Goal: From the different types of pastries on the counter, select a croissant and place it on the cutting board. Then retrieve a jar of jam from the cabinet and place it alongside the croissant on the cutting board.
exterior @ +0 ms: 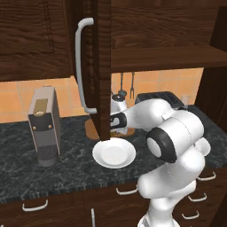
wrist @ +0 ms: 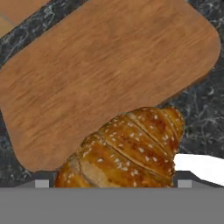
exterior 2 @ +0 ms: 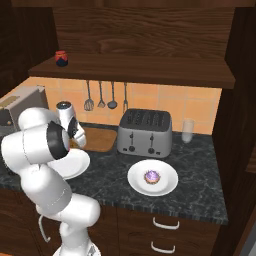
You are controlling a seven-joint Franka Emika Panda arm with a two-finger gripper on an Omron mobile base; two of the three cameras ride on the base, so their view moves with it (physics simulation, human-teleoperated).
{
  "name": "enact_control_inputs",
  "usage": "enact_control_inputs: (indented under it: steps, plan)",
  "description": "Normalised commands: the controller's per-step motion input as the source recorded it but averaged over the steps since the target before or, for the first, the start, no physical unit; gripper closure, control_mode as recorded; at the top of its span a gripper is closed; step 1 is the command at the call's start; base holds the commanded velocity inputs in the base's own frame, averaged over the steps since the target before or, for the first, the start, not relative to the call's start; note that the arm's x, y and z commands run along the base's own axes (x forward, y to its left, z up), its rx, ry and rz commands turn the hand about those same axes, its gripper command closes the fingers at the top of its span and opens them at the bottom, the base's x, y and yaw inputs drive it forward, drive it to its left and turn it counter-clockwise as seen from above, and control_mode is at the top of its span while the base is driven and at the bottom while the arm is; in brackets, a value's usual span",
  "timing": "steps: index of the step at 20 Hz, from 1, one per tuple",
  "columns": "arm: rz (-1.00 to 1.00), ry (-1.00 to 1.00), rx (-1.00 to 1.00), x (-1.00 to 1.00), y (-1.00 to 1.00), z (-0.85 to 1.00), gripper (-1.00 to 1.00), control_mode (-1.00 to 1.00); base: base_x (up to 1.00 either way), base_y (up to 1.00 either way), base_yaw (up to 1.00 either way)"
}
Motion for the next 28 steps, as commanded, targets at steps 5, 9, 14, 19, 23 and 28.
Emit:
enact_control_inputs:
  steps: [5, 9, 14, 19, 23, 28]
  plan:
    - [0.05, 0.0, 0.0, 0.78, 0.26, 0.0, 1.0, -1.0, 0.0, 0.0, 0.0]
    - [0.04, 0.0, 0.0, 0.7, 0.48, -0.04, 1.0, -1.0, 0.0, 0.0, 0.0]
    - [0.04, -0.04, 0.0, 0.52, 0.31, -0.2, 1.0, -1.0, 0.0, 0.0, 0.0]
    - [0.02, -0.05, 0.0, 0.37, 0.11, -0.27, 1.0, -1.0, 0.0, 0.0, 0.0]
    - [0.0, 0.0, 0.0, 0.0, -0.05, -0.19, 1.0, -1.0, 0.0, 0.0, 0.0]
    - [0.0, 0.0, 0.0, 0.17, -0.1, -0.04, 1.0, -1.0, 0.0, 0.0, 0.0]
